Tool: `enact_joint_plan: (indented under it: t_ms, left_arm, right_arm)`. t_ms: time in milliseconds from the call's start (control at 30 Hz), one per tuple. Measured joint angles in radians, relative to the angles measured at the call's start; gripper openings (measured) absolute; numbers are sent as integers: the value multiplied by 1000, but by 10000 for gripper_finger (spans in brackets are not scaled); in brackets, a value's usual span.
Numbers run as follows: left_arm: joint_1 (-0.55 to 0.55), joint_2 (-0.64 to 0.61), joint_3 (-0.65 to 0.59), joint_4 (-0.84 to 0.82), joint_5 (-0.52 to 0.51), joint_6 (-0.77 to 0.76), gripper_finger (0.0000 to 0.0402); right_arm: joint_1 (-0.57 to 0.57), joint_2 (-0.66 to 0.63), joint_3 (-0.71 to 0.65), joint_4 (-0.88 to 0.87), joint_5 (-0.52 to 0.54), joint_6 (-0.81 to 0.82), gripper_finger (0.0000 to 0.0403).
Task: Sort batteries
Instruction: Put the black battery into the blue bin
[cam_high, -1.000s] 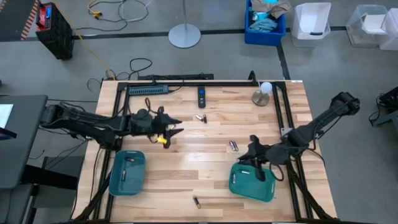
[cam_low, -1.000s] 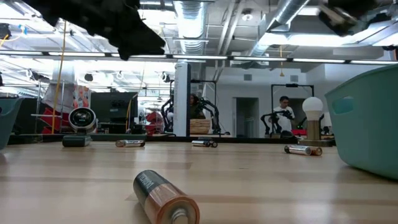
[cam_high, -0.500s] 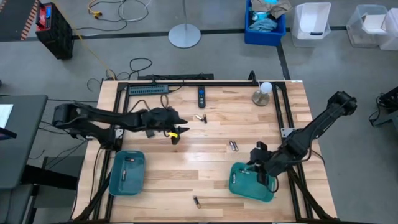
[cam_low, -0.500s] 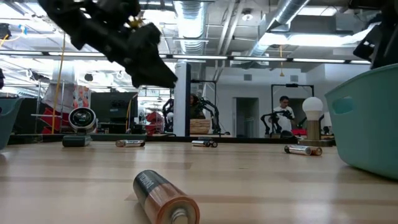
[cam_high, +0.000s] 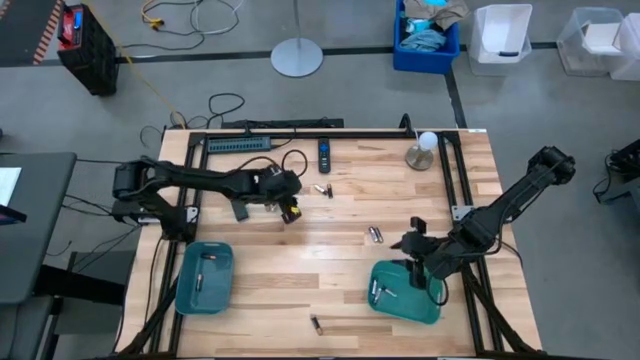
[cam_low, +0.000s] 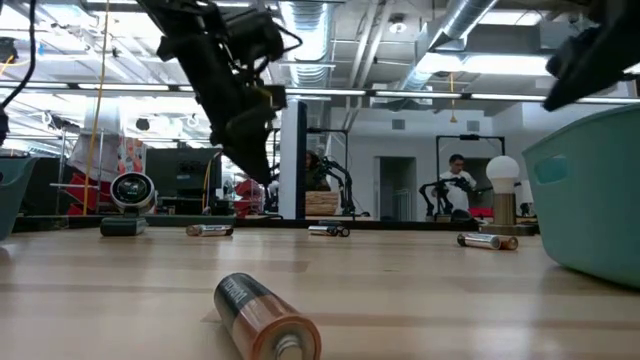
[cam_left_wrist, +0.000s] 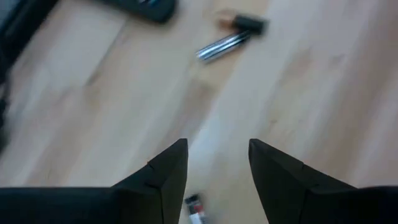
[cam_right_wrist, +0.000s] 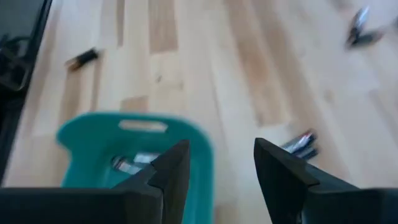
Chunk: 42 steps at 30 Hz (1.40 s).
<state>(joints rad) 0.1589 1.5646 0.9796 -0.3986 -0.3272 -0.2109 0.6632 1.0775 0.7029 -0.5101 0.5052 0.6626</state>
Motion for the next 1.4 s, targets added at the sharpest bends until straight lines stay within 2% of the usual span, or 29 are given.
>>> enact_joint_plan:
  t_ms: [267, 533, 733, 867, 1000, 1300, 1400]
  left_arm:
    - [19, 24, 1, -67, -29, -22, 178]
    - [28, 25, 1, -172, -1, -49, 201]
    - [33, 26, 1, -168, -40, -51, 201]
    - [42, 25, -1, -167, -26, -46, 198]
    - [41, 26, -4, -162, -18, -37, 197]
    - [-15, 25, -4, -48, 45, 151, 196]
    - [-52, 24, -4, 26, 121, 242, 196]
  right_arm:
    - [0, 20, 0, 131, 180, -105, 182]
    - [-10, 48, 0, 168, 323, -134, 182]
    - [-105, 70, 0, 278, 323, -195, 182]
    - [-184, 107, 0, 354, 275, -261, 182]
    - [-240, 146, 0, 404, 168, -284, 182]
    - [-319, 243, 8, 451, 110, -305, 182]
    - [-343, 270, 21, 455, 110, -305, 182]
